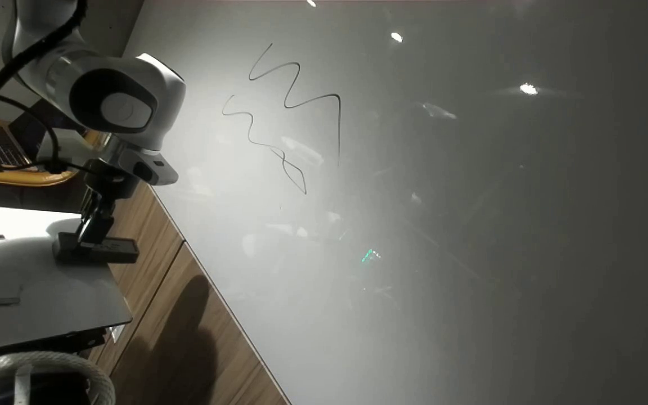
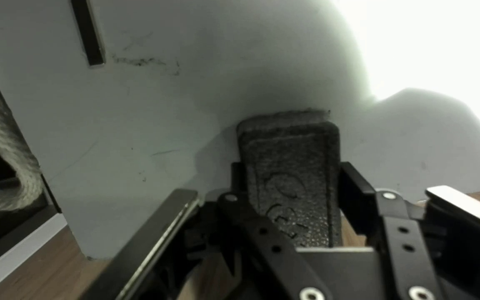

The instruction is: Use the eraser to erase the board

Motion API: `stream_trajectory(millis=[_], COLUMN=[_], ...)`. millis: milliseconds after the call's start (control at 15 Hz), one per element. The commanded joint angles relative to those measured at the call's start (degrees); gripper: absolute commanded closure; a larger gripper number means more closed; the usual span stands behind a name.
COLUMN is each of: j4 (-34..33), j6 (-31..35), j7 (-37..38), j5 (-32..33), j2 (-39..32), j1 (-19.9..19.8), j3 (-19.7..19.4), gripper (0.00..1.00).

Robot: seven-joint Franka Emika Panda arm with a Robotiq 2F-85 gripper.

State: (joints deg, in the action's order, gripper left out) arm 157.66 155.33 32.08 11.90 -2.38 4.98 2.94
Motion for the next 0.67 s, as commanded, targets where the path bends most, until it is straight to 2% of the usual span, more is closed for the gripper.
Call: stream_trajectory(millis=[0,133,267,600], j4=[-0.2,-0.4,-3.3,-15.6], j6=[-4.2,-4.8,-5.6,-6.7], j7=[0.1,2.2,4.3,12.8], j5=[0.1,2.7,5.1,15.7], j2=[6.1,9.6,10.9,10.9], j1=[1.9,2.8,3.0,2.8], j3=[2.0,4.1,7.0,15.7], gripper=[0.70,0.70,0.70,0.70])
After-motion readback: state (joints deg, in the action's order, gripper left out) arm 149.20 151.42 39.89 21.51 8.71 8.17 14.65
